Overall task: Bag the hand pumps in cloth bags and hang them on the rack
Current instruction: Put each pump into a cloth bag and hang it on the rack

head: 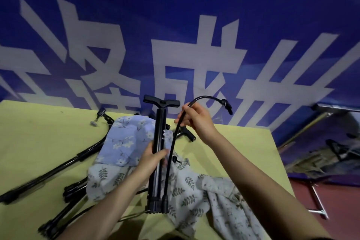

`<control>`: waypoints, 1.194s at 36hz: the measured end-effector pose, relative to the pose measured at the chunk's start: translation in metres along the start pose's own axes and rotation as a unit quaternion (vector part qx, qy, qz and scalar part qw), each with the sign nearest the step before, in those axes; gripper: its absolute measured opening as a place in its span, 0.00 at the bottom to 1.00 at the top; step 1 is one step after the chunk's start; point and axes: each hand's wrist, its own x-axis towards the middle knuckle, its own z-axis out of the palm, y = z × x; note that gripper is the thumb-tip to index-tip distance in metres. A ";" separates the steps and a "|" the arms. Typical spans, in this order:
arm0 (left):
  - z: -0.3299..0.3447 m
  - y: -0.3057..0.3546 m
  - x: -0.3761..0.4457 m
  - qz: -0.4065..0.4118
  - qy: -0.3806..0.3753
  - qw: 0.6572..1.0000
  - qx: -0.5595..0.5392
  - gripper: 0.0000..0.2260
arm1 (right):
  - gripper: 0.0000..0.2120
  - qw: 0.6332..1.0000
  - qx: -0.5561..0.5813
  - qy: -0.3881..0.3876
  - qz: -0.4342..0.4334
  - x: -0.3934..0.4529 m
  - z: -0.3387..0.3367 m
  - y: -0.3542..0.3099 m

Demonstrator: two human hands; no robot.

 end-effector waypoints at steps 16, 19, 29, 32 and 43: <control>-0.034 -0.021 -0.060 0.036 -0.081 0.991 0.104 0.11 | 0.10 0.993 -0.086 -0.022 0.073 -0.020 0.001 -0.027; -0.042 -0.021 -0.067 0.032 -0.102 0.992 0.071 0.11 | 0.11 0.993 -0.067 -0.020 0.094 -0.022 0.003 -0.017; -0.089 -0.025 -0.083 0.009 -0.154 0.987 0.047 0.12 | 0.09 0.989 -0.115 0.019 0.096 -0.032 0.033 0.012; -0.104 -0.032 -0.090 -0.004 -0.165 0.986 0.024 0.15 | 0.10 0.987 -0.120 -0.005 0.106 -0.034 0.049 0.016; -0.153 -0.053 -0.102 -0.055 -0.210 0.976 0.010 0.20 | 0.10 0.956 -0.283 -0.042 0.068 -0.040 0.079 0.056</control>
